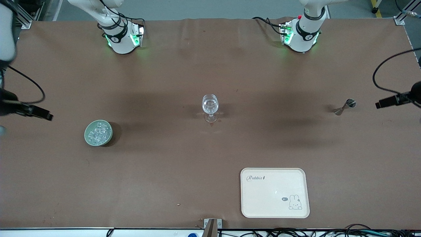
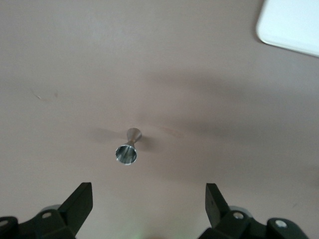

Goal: Pour wine and add ice with both arms
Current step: 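Reach the right gripper to the ice bowl while the left gripper reaches the jigger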

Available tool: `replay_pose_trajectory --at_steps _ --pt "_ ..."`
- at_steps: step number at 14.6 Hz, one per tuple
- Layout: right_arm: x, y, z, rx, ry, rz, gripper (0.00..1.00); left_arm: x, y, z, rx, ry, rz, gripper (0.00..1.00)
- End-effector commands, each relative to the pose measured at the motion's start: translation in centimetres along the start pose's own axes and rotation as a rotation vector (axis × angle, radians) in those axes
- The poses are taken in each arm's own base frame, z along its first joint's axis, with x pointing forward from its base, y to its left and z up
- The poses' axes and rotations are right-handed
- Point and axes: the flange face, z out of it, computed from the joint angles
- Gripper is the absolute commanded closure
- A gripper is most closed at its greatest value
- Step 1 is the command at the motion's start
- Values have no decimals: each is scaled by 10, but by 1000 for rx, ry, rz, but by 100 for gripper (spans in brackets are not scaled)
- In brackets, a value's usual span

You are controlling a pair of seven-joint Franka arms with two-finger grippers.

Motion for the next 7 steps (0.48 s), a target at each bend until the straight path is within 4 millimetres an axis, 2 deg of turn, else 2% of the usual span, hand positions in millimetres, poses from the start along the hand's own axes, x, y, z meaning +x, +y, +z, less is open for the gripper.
replay_pose_trajectory --at_steps 1,4,7 --pt "-7 -3 60 6 6 -26 0 30 -41 33 -140 -47 -214 0" --pt "-11 0 133 4 40 -84 0 50 -86 84 -278 -150 -394 0" --pt "-14 3 187 1 33 -123 0 53 -122 132 -349 -246 -499 0"
